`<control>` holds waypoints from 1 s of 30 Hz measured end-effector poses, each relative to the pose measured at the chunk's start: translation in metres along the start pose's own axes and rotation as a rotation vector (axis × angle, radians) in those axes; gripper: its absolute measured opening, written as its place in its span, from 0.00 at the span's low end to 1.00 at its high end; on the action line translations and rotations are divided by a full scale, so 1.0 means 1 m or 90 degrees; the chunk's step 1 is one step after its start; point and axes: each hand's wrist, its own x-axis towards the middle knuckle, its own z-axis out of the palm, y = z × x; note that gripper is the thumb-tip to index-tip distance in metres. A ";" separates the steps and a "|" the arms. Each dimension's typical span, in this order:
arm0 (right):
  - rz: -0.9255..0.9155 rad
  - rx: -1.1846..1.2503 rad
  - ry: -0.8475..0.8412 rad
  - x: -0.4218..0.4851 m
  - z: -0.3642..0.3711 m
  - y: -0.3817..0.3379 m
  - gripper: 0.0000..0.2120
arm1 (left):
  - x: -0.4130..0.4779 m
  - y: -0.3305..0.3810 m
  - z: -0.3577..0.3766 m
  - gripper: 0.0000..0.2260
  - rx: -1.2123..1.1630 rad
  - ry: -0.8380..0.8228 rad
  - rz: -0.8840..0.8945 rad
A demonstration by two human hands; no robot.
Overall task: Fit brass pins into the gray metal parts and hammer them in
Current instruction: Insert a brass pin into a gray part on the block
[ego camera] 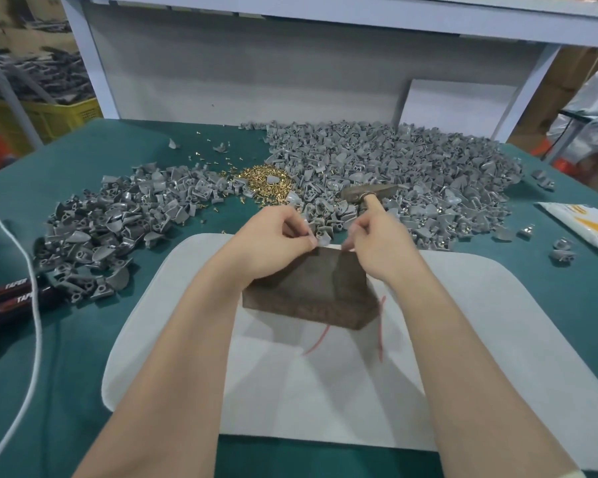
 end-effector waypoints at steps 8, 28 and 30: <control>0.143 0.294 0.155 -0.010 0.023 0.012 0.11 | 0.003 -0.011 0.001 0.06 -0.021 0.057 -0.180; -0.105 0.339 -0.014 0.003 -0.004 -0.016 0.10 | -0.006 0.002 -0.008 0.05 0.173 0.012 0.063; -0.109 0.242 -0.046 0.000 -0.009 -0.018 0.09 | -0.011 0.003 -0.016 0.05 0.175 -0.042 0.061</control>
